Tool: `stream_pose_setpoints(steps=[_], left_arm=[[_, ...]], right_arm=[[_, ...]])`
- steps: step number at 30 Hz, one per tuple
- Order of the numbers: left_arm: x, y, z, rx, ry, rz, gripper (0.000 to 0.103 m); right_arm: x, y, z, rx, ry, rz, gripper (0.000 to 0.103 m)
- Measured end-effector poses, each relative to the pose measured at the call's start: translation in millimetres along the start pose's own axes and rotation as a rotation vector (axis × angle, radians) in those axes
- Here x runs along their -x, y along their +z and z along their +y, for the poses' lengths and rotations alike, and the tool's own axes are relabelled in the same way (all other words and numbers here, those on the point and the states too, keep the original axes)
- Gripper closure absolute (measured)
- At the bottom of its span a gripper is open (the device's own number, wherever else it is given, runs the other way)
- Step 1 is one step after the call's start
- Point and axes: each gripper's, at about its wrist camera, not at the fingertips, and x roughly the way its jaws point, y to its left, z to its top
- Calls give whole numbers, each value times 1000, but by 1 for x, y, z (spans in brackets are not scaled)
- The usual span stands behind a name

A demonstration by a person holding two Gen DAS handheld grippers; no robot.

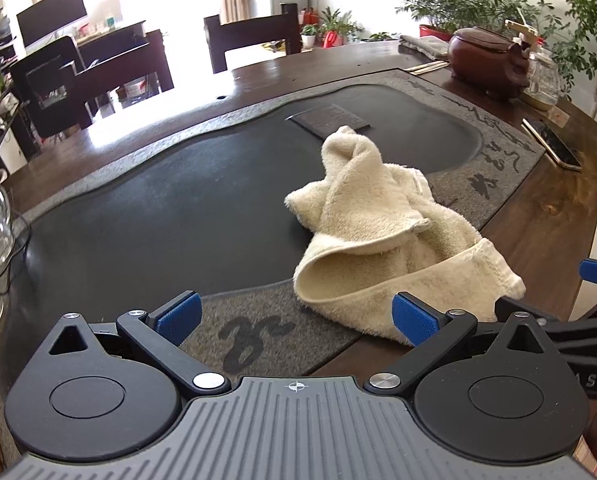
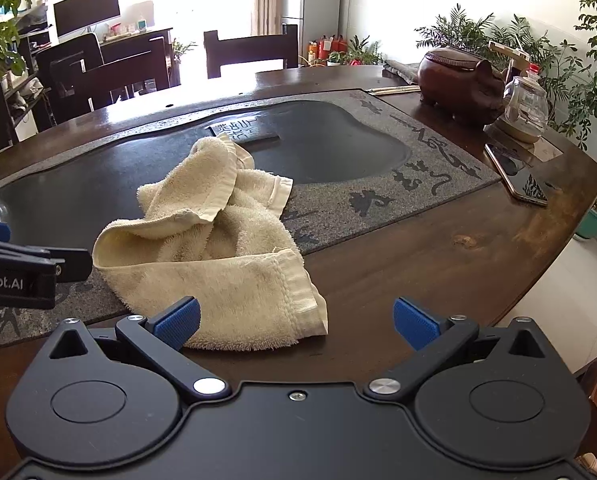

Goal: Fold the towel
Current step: 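Move the left gripper toward the towel's hem edge while the right gripper approaches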

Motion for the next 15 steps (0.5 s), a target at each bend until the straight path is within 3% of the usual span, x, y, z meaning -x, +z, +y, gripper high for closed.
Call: stream_pose_setpoints(steps=[11,15], left_arm=[[-10,19,-25,-85,-64,-16,3],[-16,24,-36,-127,-112,-5,14]], right_arm=[[-2,-4,-3,-13,7,10,0],[-4,-5,-4,-17,6,17,0]])
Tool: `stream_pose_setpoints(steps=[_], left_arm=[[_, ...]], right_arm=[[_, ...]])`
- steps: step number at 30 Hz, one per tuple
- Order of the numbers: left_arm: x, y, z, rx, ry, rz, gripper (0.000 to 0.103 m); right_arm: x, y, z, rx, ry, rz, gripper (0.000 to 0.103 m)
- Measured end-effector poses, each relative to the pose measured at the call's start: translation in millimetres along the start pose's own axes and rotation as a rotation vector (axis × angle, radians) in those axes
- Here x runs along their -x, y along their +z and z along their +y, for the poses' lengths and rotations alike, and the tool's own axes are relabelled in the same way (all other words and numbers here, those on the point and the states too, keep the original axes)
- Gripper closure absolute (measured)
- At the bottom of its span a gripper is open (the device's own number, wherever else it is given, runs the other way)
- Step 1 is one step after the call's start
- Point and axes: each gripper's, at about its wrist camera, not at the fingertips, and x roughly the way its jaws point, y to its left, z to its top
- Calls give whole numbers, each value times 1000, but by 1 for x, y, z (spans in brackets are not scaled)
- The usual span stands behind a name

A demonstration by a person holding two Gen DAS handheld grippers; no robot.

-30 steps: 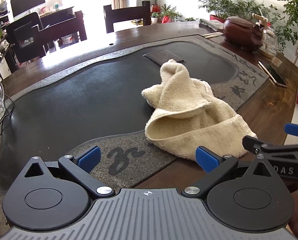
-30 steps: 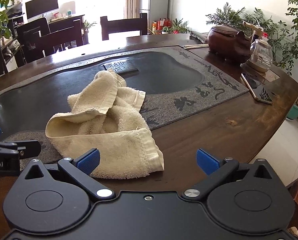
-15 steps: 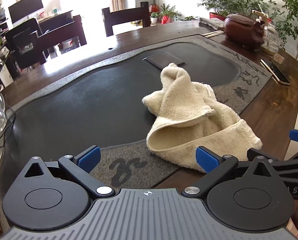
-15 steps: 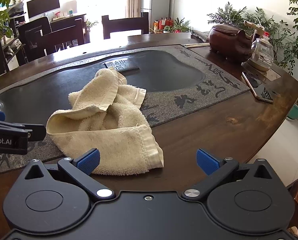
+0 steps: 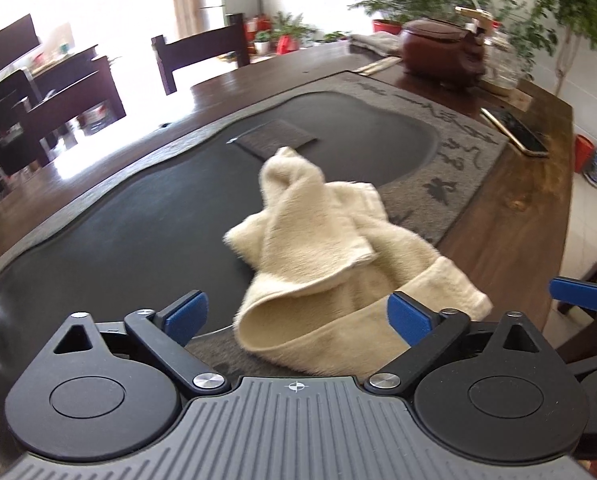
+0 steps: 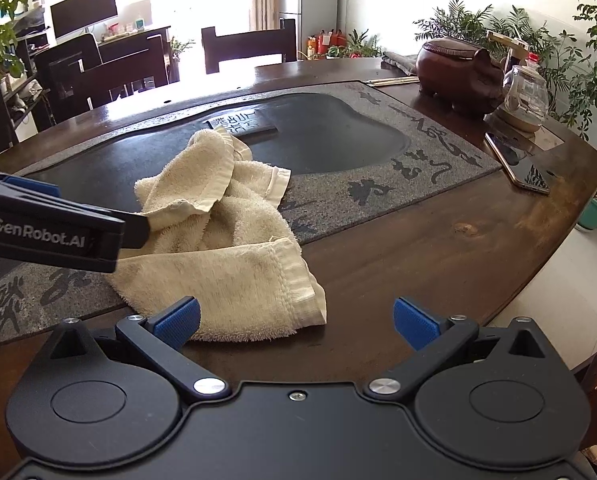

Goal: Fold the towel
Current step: 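Move the left gripper toward the towel's hem edge while the right gripper approaches, then close the left gripper on the towel hem edge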

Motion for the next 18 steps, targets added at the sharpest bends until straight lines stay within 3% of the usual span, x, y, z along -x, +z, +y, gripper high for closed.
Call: stream_pose_setpoints(steps=[10,15,18], left_arm=[[-26,14,-8,-42,-84,51,44],[-39,20,-11,-84,-109,72,53],[-45,23,-14,-138,-131,78,71]], right_arm=[[-5,0,-4,-9,-5,9,0],[-7,0,-3,-15,-1,15,0],[-9,-1,-4,-19,0,19,0]])
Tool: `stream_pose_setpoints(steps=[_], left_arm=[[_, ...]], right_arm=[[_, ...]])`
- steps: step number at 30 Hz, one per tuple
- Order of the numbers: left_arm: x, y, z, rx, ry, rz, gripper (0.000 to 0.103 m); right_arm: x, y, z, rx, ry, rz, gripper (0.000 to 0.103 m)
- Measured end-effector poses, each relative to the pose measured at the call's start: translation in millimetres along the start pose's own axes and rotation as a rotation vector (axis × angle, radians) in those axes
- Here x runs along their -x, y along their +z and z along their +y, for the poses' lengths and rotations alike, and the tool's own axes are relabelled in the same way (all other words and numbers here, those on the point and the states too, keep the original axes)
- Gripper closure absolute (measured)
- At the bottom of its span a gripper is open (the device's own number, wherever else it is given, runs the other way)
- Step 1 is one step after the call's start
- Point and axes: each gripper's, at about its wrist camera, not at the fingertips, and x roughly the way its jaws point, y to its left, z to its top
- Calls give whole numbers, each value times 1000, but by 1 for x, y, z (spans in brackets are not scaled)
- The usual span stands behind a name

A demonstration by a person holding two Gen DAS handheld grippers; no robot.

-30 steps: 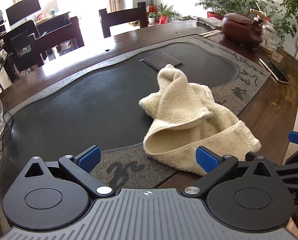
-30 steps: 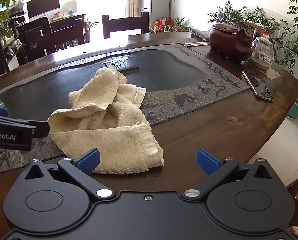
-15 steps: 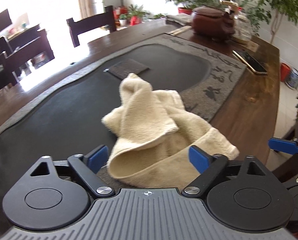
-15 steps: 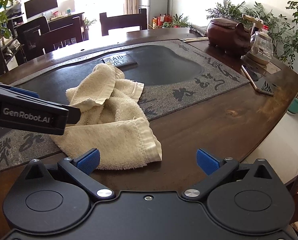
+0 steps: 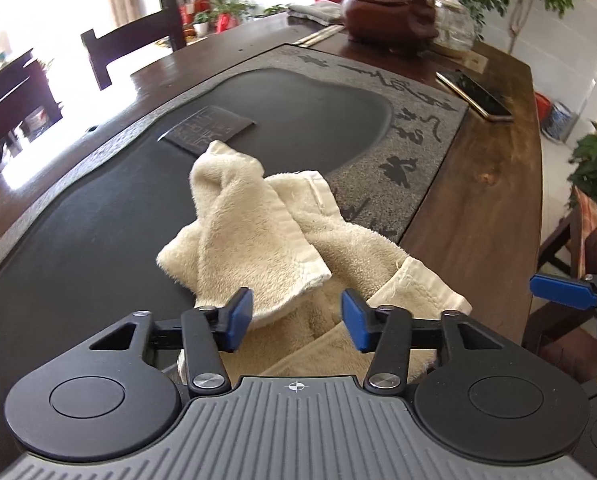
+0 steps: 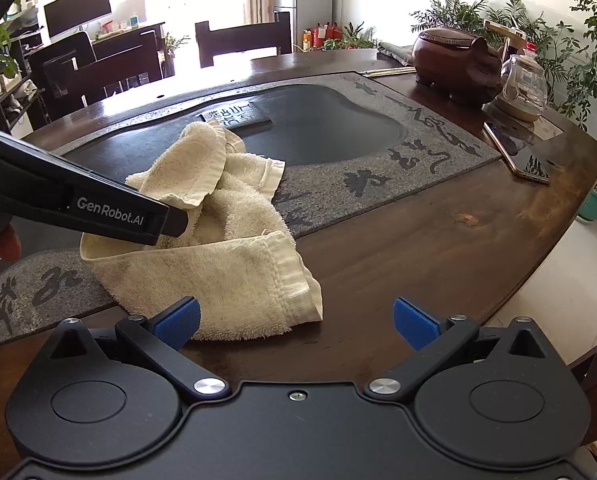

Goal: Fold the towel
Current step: 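Close the left gripper on the towel hem edge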

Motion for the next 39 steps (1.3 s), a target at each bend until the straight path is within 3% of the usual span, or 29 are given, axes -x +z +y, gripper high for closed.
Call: stream_pose_setpoints(steps=[9,21,27,31,39], left_arm=[[-7,2,7,-10,-29,20,92],[-13,3,4,-62,-36,37,90],[-21,3,4,-73,-43,58,81],[-21,3,11,-37,-66,61,93],[-6,3,32,67,-66,1,97]], right_arm=[[-3,-1,-1,-5,23,5,0],[-4,2,4,9,37,6,0],[-7,5,9,35,51,8,0],[-11,7,11,49,71,14,0],[-17,15,10,58,89,7,5]])
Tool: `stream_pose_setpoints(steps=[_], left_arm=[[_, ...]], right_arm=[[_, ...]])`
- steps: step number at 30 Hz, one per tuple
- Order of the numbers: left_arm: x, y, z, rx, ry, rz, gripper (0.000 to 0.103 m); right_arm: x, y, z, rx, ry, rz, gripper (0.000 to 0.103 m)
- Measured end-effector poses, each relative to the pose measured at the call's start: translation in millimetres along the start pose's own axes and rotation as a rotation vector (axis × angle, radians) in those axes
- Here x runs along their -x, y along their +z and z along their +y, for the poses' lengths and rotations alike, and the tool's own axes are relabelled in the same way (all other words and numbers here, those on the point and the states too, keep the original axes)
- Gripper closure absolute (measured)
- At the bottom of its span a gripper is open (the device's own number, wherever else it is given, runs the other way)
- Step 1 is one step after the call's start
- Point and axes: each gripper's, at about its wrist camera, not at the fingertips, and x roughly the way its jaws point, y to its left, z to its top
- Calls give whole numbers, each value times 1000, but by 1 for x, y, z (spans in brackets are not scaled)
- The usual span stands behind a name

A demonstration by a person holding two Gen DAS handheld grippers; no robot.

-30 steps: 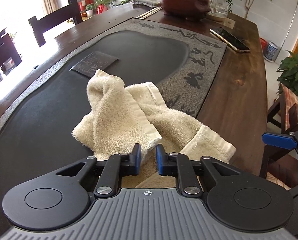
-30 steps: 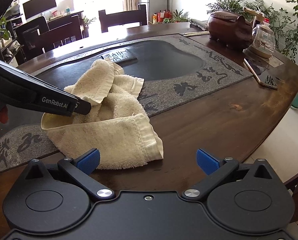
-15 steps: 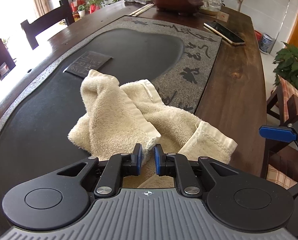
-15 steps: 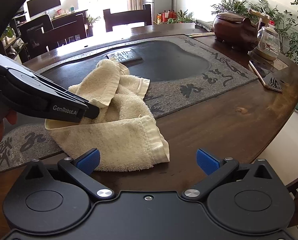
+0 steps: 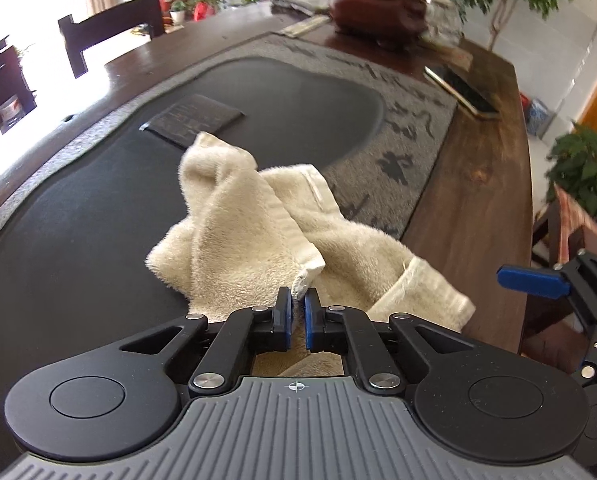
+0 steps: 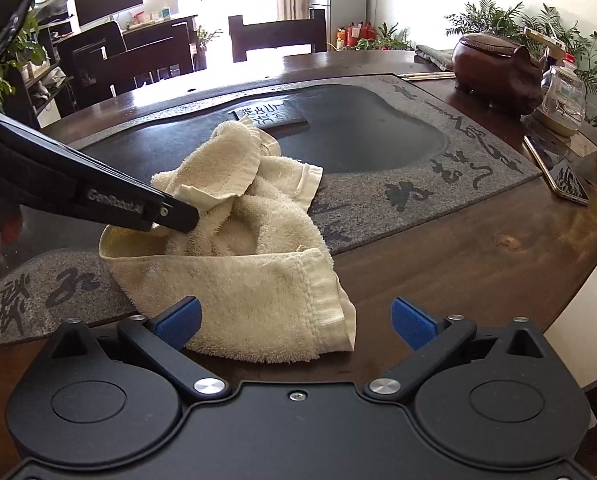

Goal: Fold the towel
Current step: 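Close the left gripper on the towel hem edge, then close the right gripper on another towel corner while the left gripper holds its edge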

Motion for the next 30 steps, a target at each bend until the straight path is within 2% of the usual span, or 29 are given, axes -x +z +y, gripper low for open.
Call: stream_pose_setpoints(steps=[4,6,10,14,20,23,25,30], left_arm=[[15,4,14,56,27,-56,97],[21,6,24,94,36,-80,97],[29,6,38,142,50,-100,97],[35,2,52,186,72,-114,97],[39,-8,72,245,100,-116,97],[39,-11,80,267,114,-114,97],[38,-13,84,284,120,-111,97],[36,-17,88,292,133,-104,97]], right_arm=[[-5,4,-2,9,4,3,12],[-8,6,-2,14,15,6,23],[-14,9,-2,15,35,7,25],[-20,14,0,44,45,7,35],[-27,16,-1,55,58,19,36],[-29,16,-2,53,71,36,47],[-29,16,0,56,76,39,50],[-27,17,2,64,92,47,68]])
